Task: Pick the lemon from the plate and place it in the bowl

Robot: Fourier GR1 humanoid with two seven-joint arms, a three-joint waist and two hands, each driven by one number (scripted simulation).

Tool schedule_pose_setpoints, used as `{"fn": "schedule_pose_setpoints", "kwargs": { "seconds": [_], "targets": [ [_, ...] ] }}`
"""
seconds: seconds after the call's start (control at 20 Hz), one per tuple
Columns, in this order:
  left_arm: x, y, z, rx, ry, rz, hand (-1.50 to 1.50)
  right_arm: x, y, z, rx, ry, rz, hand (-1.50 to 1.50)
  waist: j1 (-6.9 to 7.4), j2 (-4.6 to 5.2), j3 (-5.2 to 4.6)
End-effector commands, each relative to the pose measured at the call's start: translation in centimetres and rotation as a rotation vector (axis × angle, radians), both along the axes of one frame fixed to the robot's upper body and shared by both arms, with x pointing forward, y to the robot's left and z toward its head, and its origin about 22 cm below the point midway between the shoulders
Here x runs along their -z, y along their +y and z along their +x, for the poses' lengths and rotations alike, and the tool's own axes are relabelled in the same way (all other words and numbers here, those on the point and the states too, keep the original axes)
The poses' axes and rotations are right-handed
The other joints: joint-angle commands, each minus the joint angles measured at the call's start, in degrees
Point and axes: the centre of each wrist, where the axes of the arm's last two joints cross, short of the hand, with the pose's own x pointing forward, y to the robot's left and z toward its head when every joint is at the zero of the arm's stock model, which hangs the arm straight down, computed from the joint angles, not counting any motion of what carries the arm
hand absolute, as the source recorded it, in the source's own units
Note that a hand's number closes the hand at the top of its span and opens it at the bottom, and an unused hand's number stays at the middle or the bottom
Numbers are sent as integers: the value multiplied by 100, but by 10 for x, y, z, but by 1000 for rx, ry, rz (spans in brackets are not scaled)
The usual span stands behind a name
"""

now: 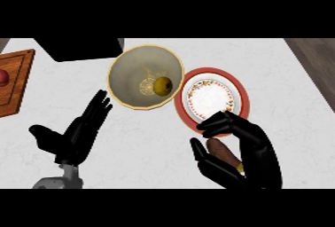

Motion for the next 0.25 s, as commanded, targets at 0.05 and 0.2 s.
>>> {"fn": "schedule_pose_setpoints", "kwargs": {
  "seconds": [0.05,0.2],
  "targets": [
    [5,-1,-7,-12,-4,-3,0,19,-26,-83,-36,75,-34,150,-105,5,7],
    [1,1,-4,-5,-4,-8,0,39,-25,-129,-130,183,-80,150,-88,15,6]
  ]
}}
